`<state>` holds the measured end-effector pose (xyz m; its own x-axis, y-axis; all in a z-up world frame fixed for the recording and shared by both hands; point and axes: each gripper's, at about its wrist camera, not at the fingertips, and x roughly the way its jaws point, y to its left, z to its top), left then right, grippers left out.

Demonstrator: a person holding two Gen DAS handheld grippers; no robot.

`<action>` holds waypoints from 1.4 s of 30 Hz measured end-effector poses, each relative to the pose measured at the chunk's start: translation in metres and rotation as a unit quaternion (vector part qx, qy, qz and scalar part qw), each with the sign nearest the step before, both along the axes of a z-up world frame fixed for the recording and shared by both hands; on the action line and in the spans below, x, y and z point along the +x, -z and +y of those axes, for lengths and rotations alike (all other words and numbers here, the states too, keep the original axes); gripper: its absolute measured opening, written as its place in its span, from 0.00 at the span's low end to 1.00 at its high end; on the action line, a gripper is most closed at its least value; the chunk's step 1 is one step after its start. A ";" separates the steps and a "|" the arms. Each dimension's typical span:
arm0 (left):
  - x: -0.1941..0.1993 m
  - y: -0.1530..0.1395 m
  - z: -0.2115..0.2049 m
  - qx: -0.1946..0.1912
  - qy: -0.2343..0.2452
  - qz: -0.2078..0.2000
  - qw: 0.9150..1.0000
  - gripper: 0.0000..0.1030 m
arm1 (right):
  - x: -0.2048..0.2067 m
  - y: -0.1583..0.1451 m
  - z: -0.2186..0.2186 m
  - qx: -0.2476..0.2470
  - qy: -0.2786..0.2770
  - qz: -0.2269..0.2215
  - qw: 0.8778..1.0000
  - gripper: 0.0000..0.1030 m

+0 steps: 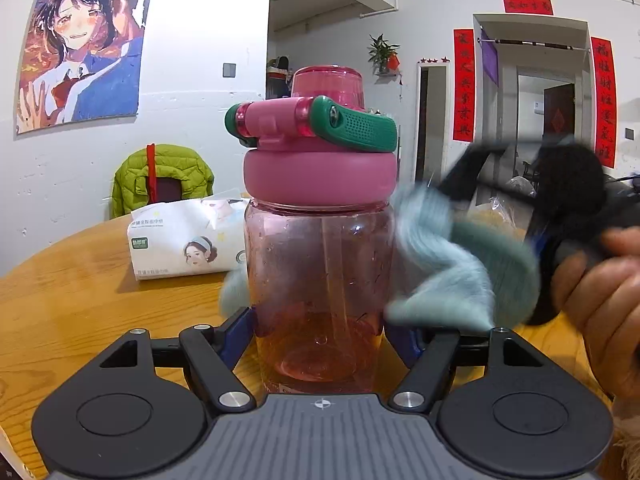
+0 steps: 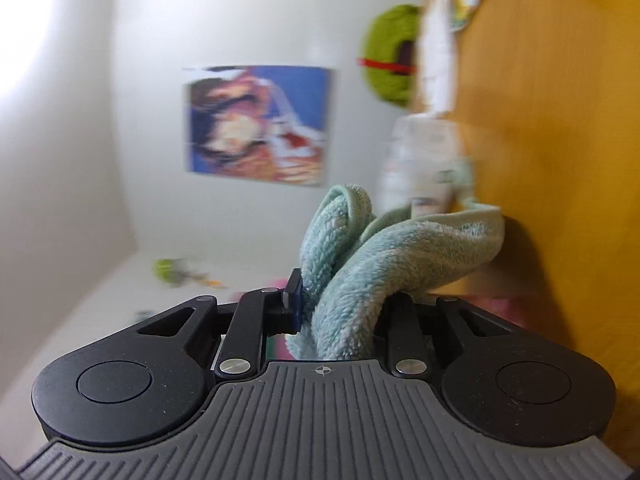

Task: Clean container
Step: 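Hold the bottle with the left tool while the right tool wipes the towel over its side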

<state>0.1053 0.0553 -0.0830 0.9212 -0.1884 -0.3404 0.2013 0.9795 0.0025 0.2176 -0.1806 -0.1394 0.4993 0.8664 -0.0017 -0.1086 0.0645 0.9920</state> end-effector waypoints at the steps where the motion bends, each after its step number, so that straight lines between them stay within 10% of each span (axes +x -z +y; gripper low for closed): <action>1: 0.000 0.000 0.000 0.000 0.000 0.000 1.000 0.67 | 0.002 0.003 0.003 -0.048 0.000 0.021 0.999 0.25; 7: 0.000 -0.001 0.000 0.000 0.000 0.000 1.000 0.67 | 0.004 0.003 0.014 -0.173 0.007 0.024 0.985 0.23; 13: 0.000 -0.003 -0.001 0.002 0.001 0.001 1.000 0.67 | -0.008 -0.017 -0.010 0.023 0.018 -0.081 0.996 0.18; 20: 0.000 -0.002 0.000 0.002 0.001 0.000 1.000 0.67 | 0.012 0.017 0.010 -0.154 0.008 0.058 0.986 0.18; 32: -0.019 -0.008 -0.028 0.049 -0.058 -0.001 0.997 0.73 | -0.001 -0.016 0.003 -0.153 0.059 -0.078 0.983 0.19; 42: -0.003 -0.002 -0.010 0.030 -0.023 -0.007 0.999 0.73 | -0.001 -0.019 0.008 -0.159 0.027 -0.054 0.985 0.20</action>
<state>0.1027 0.0456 -0.0809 0.9331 -0.1262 -0.3368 0.1562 0.9857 0.0636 0.2166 -0.1721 -0.1206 0.5572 0.8026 -0.2129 -0.2005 0.3788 0.9035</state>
